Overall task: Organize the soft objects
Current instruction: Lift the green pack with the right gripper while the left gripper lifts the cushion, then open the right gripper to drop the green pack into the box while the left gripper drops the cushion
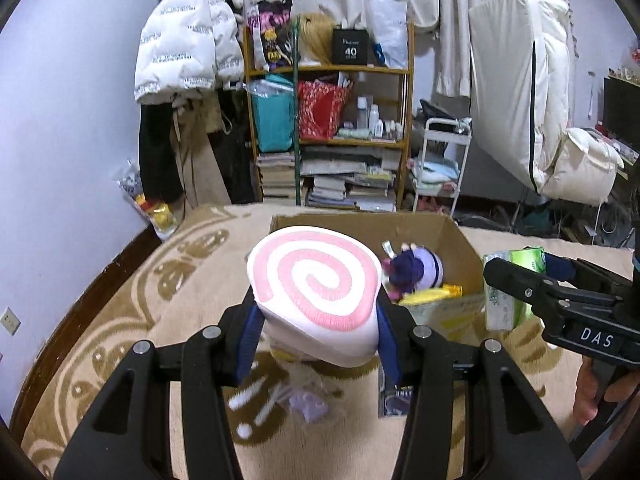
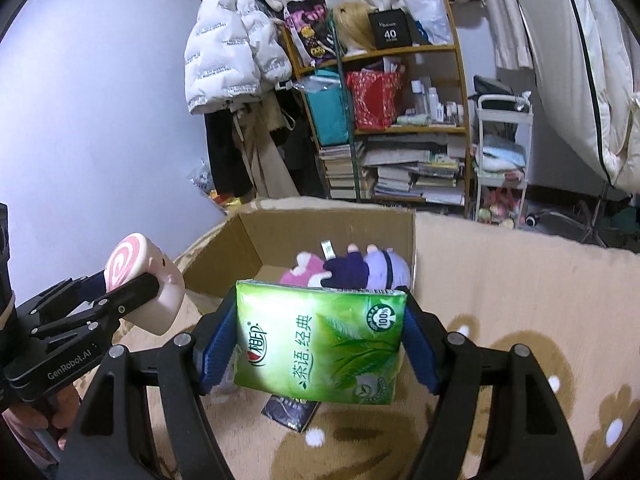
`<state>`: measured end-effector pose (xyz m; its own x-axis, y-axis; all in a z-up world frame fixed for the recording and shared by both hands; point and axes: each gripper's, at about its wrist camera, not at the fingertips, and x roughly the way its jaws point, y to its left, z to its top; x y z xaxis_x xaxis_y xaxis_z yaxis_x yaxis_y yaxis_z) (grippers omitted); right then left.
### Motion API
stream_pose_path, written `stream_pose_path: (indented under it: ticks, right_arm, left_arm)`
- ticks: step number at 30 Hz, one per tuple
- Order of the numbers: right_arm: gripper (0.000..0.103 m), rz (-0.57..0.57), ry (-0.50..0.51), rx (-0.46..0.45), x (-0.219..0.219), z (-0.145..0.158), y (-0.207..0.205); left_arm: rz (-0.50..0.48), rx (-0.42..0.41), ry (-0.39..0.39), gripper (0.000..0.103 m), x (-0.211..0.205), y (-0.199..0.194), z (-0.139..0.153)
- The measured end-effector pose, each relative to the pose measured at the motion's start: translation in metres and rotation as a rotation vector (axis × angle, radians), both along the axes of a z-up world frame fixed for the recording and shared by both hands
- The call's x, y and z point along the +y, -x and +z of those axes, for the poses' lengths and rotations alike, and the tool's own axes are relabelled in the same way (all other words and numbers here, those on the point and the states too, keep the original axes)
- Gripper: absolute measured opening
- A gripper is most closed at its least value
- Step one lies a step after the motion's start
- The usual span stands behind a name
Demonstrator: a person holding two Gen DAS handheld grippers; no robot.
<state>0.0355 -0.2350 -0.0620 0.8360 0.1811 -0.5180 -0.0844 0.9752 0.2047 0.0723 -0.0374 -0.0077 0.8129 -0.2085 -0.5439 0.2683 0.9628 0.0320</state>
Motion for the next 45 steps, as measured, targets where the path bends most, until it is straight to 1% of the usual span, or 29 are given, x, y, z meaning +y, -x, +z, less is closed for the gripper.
stream_pose_path:
  ticks: [7, 14, 19, 23, 28, 33, 35, 38, 40, 42, 44, 45]
  right_arm:
    - [0.078, -0.001, 0.020, -0.030, -0.002, 0.005, -0.014]
    - [0.077, 0.010, 0.051, -0.058, 0.000, 0.010, -0.032]
    - [0.078, 0.013, 0.058, -0.075, 0.000, 0.012, -0.047]
    - [0.078, 0.015, 0.057, -0.077, -0.002, 0.012, -0.054]
    - [0.078, 0.009, 0.041, -0.035, -0.010, 0.001, -0.069]
    - [0.078, 0.009, 0.025, -0.001, -0.015, -0.011, -0.077]
    - [0.079, 0.009, 0.016, 0.005, -0.016, -0.013, -0.078]
    - [0.079, 0.011, 0.002, 0.019, -0.019, -0.016, -0.079]
    - [0.079, 0.013, 0.003, 0.029, -0.019, -0.017, -0.081]
    - [0.081, 0.016, 0.004, 0.035, -0.018, -0.018, -0.081]
    - [0.086, 0.020, 0.002, 0.035, -0.018, -0.019, -0.080]
    - [0.087, 0.020, 0.002, 0.033, -0.018, -0.019, -0.079]
  left_arm:
    - [0.004, -0.052, 0.009, 0.049, -0.005, -0.012, 0.009]
    - [0.013, -0.068, 0.016, 0.049, -0.012, -0.036, 0.011]
    - [0.029, -0.042, 0.030, 0.049, -0.012, -0.055, 0.004]
    - [0.036, -0.017, 0.023, 0.049, -0.011, -0.065, -0.006]
    - [0.031, 0.015, 0.008, 0.051, -0.015, -0.074, -0.019]
    - [0.029, 0.043, -0.016, 0.058, -0.019, -0.079, -0.030]
    - [0.030, 0.056, -0.021, 0.059, -0.020, -0.081, -0.032]
    - [0.031, 0.071, -0.021, 0.061, -0.019, -0.083, -0.035]
    - [0.025, 0.084, -0.005, 0.063, -0.017, -0.083, -0.036]
    - [0.027, 0.093, 0.008, 0.064, -0.013, -0.083, -0.036]
    - [0.033, 0.093, 0.006, 0.066, -0.013, -0.083, -0.036]
    - [0.035, 0.093, 0.006, 0.067, -0.012, -0.083, -0.036]
